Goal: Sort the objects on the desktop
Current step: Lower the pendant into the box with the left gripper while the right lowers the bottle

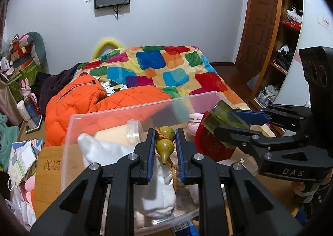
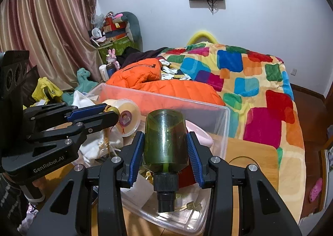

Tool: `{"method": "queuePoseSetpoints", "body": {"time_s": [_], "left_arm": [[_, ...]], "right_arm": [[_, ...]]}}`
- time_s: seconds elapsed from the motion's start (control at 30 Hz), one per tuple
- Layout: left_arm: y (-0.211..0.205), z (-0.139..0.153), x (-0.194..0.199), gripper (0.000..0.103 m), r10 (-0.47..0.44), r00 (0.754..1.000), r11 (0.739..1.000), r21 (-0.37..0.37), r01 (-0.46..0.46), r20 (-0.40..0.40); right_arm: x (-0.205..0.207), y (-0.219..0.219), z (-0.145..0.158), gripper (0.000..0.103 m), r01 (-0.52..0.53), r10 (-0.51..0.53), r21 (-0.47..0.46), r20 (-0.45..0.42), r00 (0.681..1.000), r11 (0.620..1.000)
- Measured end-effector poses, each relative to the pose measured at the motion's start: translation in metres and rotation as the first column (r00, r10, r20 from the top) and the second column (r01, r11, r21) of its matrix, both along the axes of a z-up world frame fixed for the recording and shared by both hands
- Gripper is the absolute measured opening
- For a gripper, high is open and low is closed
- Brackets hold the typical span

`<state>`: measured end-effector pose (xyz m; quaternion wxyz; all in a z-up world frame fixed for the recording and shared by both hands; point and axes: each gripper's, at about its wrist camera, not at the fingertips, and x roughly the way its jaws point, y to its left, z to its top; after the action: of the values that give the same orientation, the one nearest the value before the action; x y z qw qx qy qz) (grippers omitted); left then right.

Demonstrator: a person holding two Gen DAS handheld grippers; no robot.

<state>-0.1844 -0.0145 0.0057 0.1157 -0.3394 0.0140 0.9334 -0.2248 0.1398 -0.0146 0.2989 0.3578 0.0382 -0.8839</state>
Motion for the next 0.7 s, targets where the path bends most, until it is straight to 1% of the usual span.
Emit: {"method": "queuePoseSetpoints", "body": {"time_s": [0.27, 0.53, 0.7], "left_arm": [[0.008, -0.014, -0.008, 0.018, -0.011, 1.000, 0.999, -0.044, 0.012, 0.024], [0.010, -0.018, -0.009, 0.018, -0.015, 0.999, 0.999, -0.044, 0.016, 0.032], [0.009, -0.022, -0.012, 0.019, -0.006, 0.999, 0.999, -0.047, 0.008, 0.045]], "right_arm": [[-0.001, -0.003, -0.009, 0.038, -0.014, 0.013, 0.021, 0.009, 1.000, 1.000], [-0.006, -0.005, -0.017, 0.039, -0.019, 0.019, 0.013, 0.029, 0.999, 1.000], [-0.003, -0.010, -0.020, 0.039, -0.022, 0.021, 0.042, 0.008, 1.000, 0.999]]}}
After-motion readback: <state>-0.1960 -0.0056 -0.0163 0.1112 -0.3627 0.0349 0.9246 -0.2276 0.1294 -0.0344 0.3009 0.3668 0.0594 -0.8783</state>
